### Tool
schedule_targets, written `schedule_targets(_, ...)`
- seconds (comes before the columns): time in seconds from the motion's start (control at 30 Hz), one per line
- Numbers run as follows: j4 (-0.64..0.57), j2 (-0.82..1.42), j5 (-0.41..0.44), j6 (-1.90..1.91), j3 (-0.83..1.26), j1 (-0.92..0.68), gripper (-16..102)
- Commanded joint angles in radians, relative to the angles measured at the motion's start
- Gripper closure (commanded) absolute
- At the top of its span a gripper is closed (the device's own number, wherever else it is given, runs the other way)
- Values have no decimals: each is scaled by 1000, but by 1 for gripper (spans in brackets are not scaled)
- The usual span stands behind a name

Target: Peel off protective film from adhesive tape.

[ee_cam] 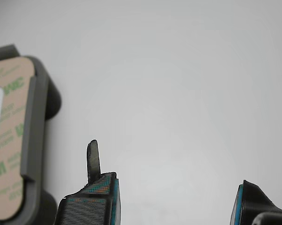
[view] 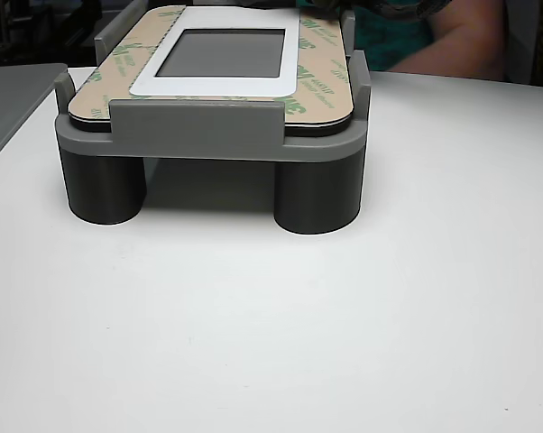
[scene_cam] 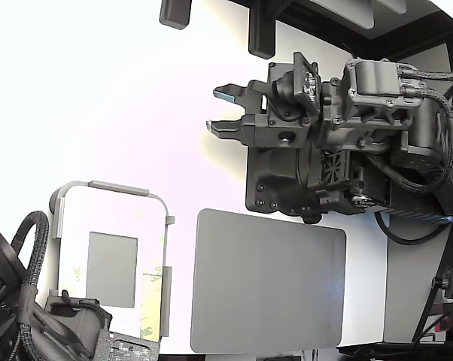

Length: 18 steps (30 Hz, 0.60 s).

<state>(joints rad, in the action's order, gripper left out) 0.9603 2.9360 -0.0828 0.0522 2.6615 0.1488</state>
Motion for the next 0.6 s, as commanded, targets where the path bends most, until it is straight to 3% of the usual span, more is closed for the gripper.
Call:
schedule_targets(0.0,-3,20,-48,-29,-20,14,-14)
schedule_targets(0.13,-5,20,8,8,-20,14,-14)
schedule_targets(0.43,-2,15,35,12,-57,0,-14)
schedule_targets(0.57,-3,-44,103,17,-121,-74,-14)
